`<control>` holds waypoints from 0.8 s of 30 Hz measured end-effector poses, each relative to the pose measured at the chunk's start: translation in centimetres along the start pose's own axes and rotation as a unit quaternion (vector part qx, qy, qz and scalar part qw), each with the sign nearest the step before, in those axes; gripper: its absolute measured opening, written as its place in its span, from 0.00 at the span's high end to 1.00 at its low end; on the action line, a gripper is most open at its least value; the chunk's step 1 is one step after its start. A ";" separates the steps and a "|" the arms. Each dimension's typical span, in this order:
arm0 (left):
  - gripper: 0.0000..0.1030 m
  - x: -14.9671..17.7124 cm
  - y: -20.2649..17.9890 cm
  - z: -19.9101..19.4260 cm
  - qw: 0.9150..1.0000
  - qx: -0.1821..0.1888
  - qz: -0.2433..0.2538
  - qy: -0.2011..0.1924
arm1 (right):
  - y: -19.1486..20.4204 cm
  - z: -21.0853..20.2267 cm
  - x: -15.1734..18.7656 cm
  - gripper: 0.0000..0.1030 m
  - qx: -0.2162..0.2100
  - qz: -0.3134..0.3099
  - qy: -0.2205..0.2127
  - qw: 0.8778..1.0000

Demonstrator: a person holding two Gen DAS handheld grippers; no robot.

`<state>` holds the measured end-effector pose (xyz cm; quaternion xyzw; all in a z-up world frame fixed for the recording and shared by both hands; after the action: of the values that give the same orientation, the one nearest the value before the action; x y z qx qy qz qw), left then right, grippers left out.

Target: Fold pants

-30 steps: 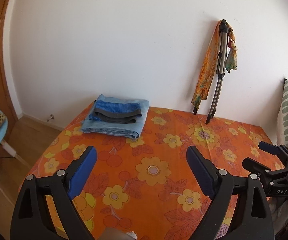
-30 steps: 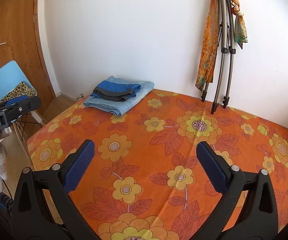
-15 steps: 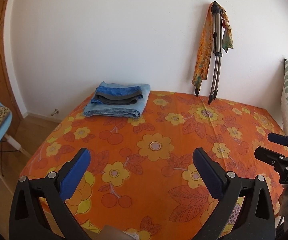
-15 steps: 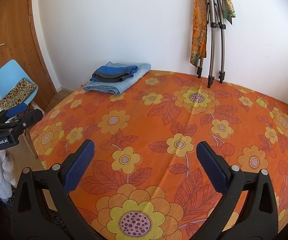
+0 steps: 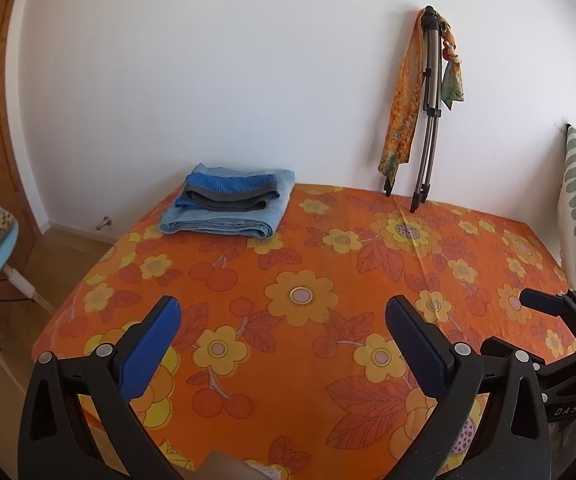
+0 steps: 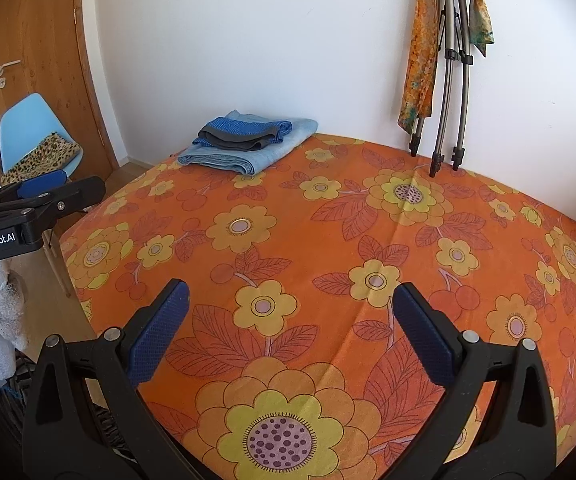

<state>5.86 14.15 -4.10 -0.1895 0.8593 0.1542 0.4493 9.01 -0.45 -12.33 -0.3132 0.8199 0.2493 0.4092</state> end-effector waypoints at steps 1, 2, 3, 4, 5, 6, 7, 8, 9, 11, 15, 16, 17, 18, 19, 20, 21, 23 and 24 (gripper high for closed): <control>0.01 -0.1 0.0 0.0 1.000 -0.001 0.000 -0.001 | 0.0 0.0 0.0 0.00 0.000 0.000 0.001 1.000; 0.01 0.0 0.1 0.1 1.000 -0.003 0.001 -0.001 | -0.1 0.0 0.0 0.00 0.000 0.000 0.001 1.000; 0.01 0.0 0.1 0.1 1.000 -0.003 0.000 0.001 | -0.1 0.0 0.1 0.00 0.001 0.001 0.000 1.000; 0.01 0.0 0.1 0.2 1.000 -0.002 -0.001 0.002 | -0.2 -0.1 0.1 0.00 0.002 0.003 -0.001 1.000; 0.01 0.0 0.2 0.3 1.000 -0.001 -0.003 0.004 | -0.3 -0.1 0.0 0.00 0.002 0.005 -0.001 1.000; 0.01 0.0 0.2 0.3 1.000 0.000 -0.005 0.006 | -0.5 -0.1 0.0 0.00 0.002 0.008 -0.002 1.000; 0.01 0.0 0.2 0.3 1.000 0.001 -0.005 0.006 | -0.7 -0.2 0.0 0.00 0.004 0.010 -0.002 1.000; 0.01 0.0 0.1 0.3 1.000 0.000 -0.005 0.005 | -0.8 -0.2 0.0 0.00 0.005 0.012 -0.003 1.000; 0.01 0.0 0.1 0.2 1.000 -0.001 -0.004 0.004 | -0.9 -0.2 0.0 0.00 0.006 0.014 -0.003 1.000; 0.01 -0.1 0.0 0.1 1.000 -0.003 0.000 0.000 | -1.1 -0.2 0.1 0.00 0.006 0.016 -0.001 1.000; 0.01 0.0 -0.1 0.0 1.000 -0.004 0.004 -0.001 | -1.2 -0.2 0.2 0.00 0.008 0.016 -0.001 1.000; 0.01 0.0 -0.1 0.1 1.000 -0.004 0.003 0.000 | -1.2 -0.2 0.2 0.00 0.008 0.017 -0.002 1.000; 0.01 0.0 -0.1 0.1 1.000 -0.004 0.003 0.001 | -1.3 -0.2 0.2 0.00 0.008 0.017 -0.002 1.000; 0.01 0.0 -0.1 0.1 1.000 -0.003 0.002 0.002 | -1.3 -0.2 0.2 0.00 0.007 0.017 -0.002 1.000; 0.01 0.0 -0.1 0.1 1.000 -0.002 0.000 0.002 | -1.3 -0.2 0.3 0.00 0.006 0.018 -0.001 1.000; 0.01 0.0 -0.1 0.1 1.000 -0.002 0.000 0.002 | -1.3 -0.2 0.3 0.00 0.006 0.017 -0.001 1.000; 0.01 0.0 -0.1 0.1 1.000 -0.002 0.001 0.002 | -1.3 -0.2 0.3 0.00 0.006 0.018 0.000 1.000; 0.01 0.0 -0.1 0.1 1.000 -0.002 0.000 0.002 | -1.4 -0.2 0.3 0.00 0.006 0.018 -0.001 1.000; 0.01 0.0 -0.1 0.1 1.000 -0.001 0.000 0.002 | -1.4 -0.2 0.3 0.00 0.006 0.017 0.000 1.000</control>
<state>6.00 14.15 -4.15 -0.1903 0.8600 0.1552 0.4473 9.73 -1.64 -12.70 -0.2962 0.8266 0.2512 0.4073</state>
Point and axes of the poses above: each gripper's, at about its wrist camera, not at the fingertips, and z roughly the way its jaws point, y to its left, x to its underside, the point moved 9 cm from there along z, roughly the way its jaws point, and after that the axes turned 11 degrees about -x, right-handed, at the moved point
